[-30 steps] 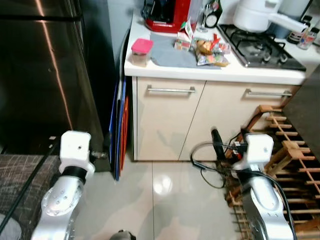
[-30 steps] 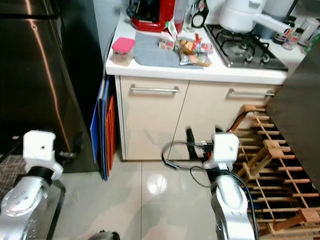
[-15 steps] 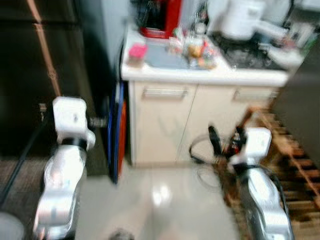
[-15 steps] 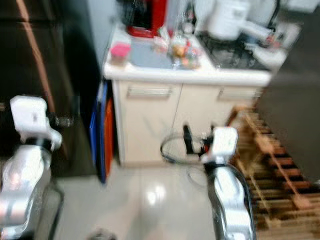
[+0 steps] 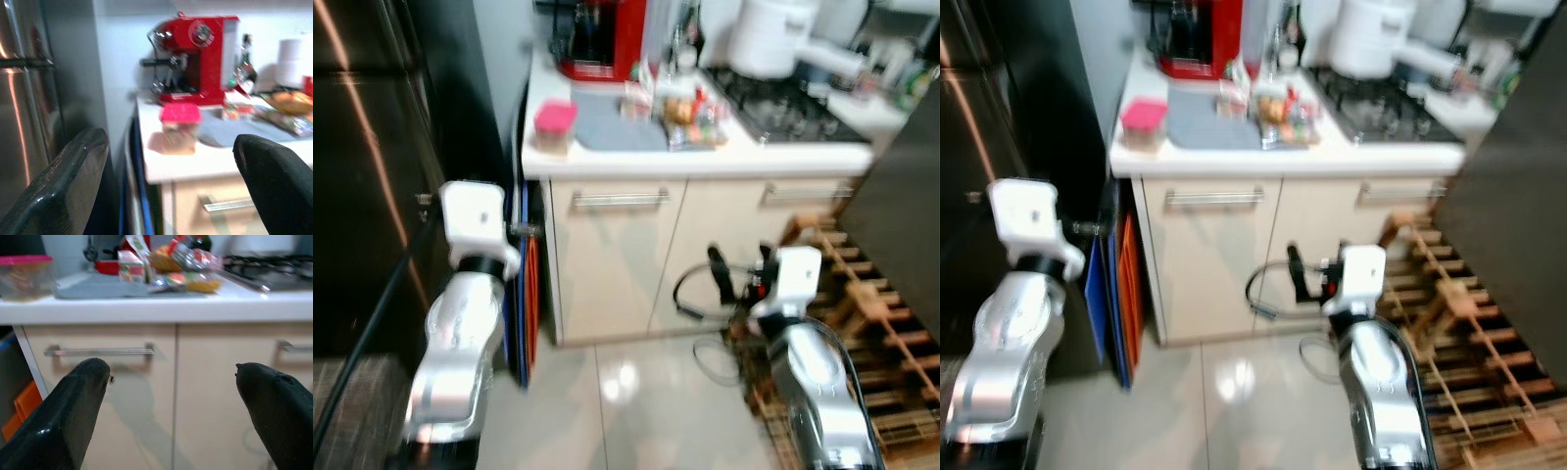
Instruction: Restocking fridge
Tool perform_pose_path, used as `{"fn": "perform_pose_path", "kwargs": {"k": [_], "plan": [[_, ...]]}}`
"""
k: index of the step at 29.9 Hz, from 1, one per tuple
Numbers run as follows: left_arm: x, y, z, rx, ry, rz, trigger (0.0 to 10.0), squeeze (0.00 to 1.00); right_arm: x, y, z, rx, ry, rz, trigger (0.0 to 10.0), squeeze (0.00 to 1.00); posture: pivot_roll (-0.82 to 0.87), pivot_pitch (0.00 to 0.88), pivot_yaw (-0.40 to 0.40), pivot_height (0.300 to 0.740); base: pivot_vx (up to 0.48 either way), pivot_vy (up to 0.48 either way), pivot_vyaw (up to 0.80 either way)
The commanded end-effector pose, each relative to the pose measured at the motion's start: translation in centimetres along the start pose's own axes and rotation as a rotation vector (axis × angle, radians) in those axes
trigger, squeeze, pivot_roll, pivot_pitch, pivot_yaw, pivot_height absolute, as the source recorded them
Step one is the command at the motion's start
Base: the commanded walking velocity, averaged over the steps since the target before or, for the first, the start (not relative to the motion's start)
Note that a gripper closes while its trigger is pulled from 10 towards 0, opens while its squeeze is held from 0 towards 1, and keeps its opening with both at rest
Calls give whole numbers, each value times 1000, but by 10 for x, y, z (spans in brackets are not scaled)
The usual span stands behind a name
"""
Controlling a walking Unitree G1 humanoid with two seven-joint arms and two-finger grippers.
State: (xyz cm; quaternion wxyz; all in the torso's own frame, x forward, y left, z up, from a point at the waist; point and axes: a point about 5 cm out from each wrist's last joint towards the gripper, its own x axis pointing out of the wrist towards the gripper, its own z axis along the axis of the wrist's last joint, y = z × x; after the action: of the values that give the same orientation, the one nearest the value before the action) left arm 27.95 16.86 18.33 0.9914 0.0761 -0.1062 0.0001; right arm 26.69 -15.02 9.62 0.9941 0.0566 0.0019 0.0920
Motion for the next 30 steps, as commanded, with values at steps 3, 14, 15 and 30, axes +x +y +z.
{"fn": "perform_pose_path", "kwargs": {"k": [3, 14, 15, 30], "plan": [[1, 6, 0, 35, 1, -1, 10000, 0, 5, 5, 3, -9, -28, 6, 10000, 0, 1, 0, -30, 740, 465, 0, -406], [5, 3, 4, 42, -24, -18, 10000, 0, 2, 10, 3, -52, -46, 30, 10000, 0, -8, 0, -26, 740, 466, 0, -253], [5, 5, 6, 43, -36, 1, 10000, 0, 2, 10, 4, -54, -53, 30, 10000, 0, -10, 0, -27, 740, 465, 0, 0], [13, 2, 45, -66, -143, -28, 10000, 0, -3, 17, 7, -61, -73, 56, 10000, 0, -2, 0, -28, 740, 93, 0, 0]]}}
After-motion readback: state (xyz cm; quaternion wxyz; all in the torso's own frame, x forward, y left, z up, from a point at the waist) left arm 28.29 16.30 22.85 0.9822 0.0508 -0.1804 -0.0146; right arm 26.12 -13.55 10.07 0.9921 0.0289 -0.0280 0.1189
